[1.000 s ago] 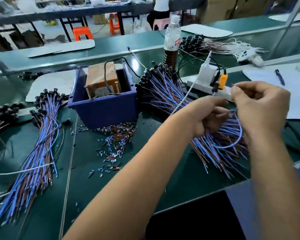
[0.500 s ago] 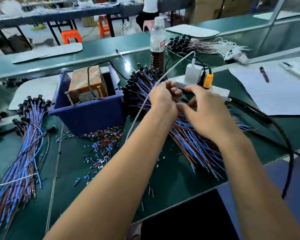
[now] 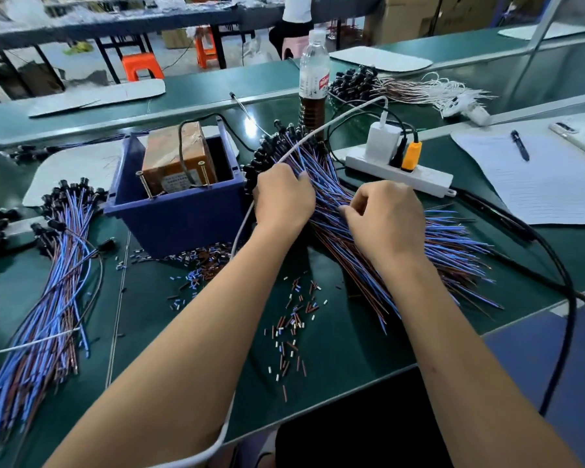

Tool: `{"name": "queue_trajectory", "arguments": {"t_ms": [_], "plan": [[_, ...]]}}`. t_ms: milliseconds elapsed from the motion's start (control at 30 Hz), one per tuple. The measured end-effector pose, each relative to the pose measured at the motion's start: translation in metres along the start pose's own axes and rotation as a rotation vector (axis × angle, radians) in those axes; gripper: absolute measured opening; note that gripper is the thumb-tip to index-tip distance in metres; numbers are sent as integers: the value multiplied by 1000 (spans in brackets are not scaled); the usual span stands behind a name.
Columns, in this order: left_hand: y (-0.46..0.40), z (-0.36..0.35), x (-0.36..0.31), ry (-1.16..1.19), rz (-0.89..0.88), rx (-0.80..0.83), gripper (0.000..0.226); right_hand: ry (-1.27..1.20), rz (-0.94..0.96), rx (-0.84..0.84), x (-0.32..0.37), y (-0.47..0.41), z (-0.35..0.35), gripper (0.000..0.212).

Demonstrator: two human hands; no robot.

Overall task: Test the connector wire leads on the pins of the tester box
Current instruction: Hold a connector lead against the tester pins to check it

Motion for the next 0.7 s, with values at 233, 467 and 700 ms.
{"name": "queue_trajectory", "arguments": {"t_ms": [233,467,700], "plan": [[28,22,-2,147,-168,69,43,-40,23,-61,7,6,-1,19],[68,116,9,369,-555,-398,39,-345,251,-195,89,31,3,24],[48,204,110,441,-270,-935,32,-551,565,116,200,91,-34,12]]}}
Point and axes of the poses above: each hand's wrist, its own y-axis away from the middle knuckle, its own z-axis out of the back of the hand, x = y × z, the point moved 5 cm from there along -y, towards the middle knuckle, and after that the axes turned 11 degrees about -x, right-handed, at the moved point
